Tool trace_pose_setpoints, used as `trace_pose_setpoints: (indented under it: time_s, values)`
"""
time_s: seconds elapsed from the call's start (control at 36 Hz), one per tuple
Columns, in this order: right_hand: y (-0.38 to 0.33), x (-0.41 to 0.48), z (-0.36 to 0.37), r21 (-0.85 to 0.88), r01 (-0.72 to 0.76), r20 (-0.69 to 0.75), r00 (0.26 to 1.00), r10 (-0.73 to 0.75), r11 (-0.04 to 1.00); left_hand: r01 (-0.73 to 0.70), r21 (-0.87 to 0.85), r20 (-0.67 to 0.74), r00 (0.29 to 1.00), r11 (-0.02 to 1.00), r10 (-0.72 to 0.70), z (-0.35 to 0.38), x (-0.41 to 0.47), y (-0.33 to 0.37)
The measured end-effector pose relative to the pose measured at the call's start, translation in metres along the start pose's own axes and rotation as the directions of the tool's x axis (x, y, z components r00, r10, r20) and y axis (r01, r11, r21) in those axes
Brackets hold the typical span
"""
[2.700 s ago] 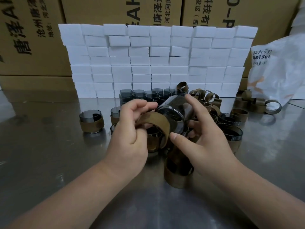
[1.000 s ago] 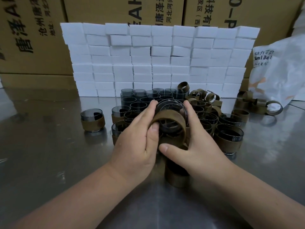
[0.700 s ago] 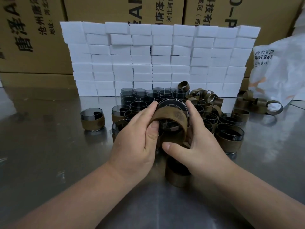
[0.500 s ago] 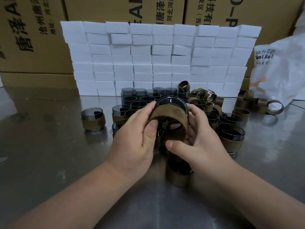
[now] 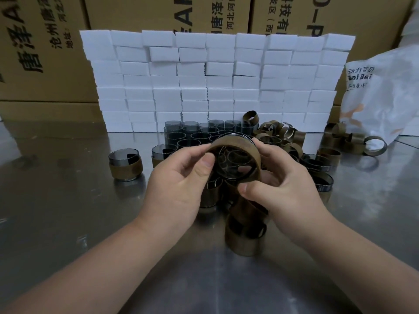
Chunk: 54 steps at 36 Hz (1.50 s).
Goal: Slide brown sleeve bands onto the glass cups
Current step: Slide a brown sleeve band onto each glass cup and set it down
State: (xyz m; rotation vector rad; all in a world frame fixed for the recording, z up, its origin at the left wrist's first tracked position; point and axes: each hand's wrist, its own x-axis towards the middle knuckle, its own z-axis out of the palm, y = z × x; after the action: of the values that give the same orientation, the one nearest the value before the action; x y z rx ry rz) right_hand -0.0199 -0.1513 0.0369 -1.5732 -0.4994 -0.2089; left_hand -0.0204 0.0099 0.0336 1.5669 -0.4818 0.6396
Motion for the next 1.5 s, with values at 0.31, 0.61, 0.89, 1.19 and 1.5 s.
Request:
trace_pose_setpoints:
  time_s: [0.31,0.61,0.89,1.19,1.5]
  values:
    - [-0.003,0.003,-0.002,0.048,0.017,-0.031,0.999,-0.015,0.999,0.181,-0.209,0.034,0.983,0.961,-0.178,-0.002,0.005,-0.004]
    - [-0.004,0.004,-0.004,0.041,0.019,-0.049,0.999,-0.017,0.999,0.271,-0.302,0.076,0.963,0.914,-0.260,-0.003,0.007,-0.005]
    - [0.001,0.003,0.003,0.096,0.039,-0.046,0.998,-0.035,0.995,0.319,-0.252,0.090,0.948,0.914,-0.306,-0.002,0.005,-0.008]
    - [0.001,0.006,0.005,0.262,-0.046,-0.050,0.997,0.061,0.964,0.571,-0.505,0.367,0.821,0.647,-0.438,-0.004,0.008,0.008]
    - [0.004,0.010,0.003,0.280,-0.125,-0.008,0.991,0.132,0.952,0.651,-0.511,0.453,0.759,0.561,-0.469,-0.005,0.008,0.007]
